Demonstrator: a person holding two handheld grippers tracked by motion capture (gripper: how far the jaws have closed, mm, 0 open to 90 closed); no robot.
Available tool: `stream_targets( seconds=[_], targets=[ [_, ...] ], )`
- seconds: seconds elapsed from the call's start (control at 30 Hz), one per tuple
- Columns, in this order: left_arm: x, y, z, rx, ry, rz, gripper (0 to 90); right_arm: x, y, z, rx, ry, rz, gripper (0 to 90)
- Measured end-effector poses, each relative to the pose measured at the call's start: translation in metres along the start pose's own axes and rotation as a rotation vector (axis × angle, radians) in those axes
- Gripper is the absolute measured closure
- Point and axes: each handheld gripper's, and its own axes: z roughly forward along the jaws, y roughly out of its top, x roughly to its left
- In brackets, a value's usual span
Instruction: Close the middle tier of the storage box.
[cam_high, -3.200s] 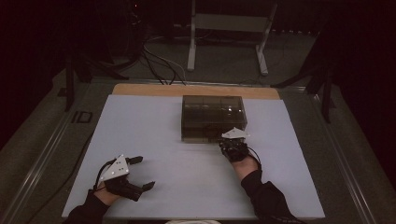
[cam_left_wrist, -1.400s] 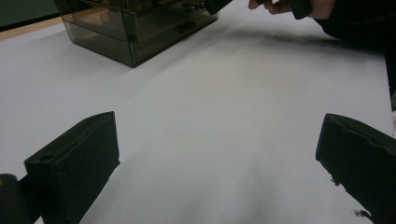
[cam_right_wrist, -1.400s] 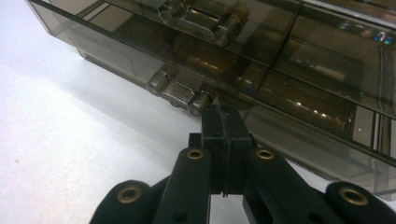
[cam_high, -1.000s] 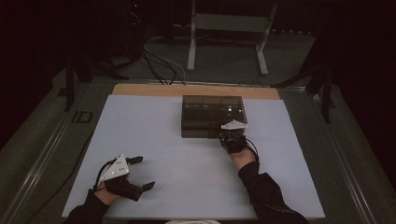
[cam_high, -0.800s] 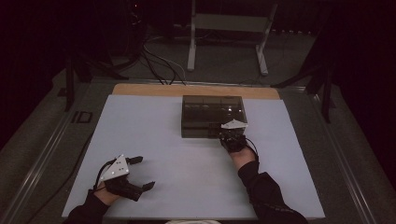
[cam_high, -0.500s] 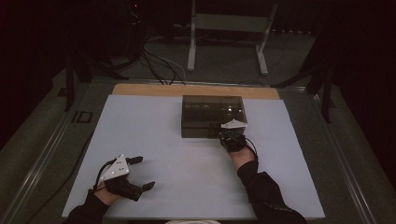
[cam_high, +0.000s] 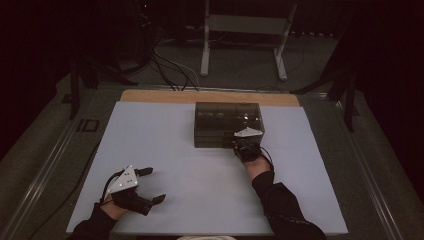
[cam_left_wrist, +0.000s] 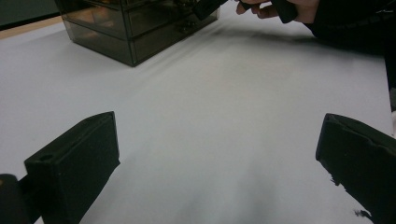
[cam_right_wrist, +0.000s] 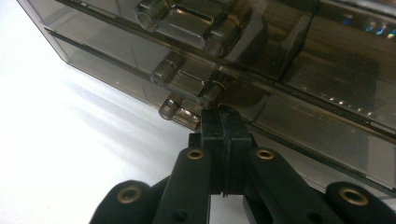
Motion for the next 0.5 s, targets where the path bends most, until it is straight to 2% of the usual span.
stream_targets(
  seconds=[0.5],
  targets=[
    [-0.0001,0.0000,0.0002,0.003,0.001,0.001,0.8,0.0029,-0.0026,-0.0055,-0.012,-0.001,-0.009,89.2]
  ],
)
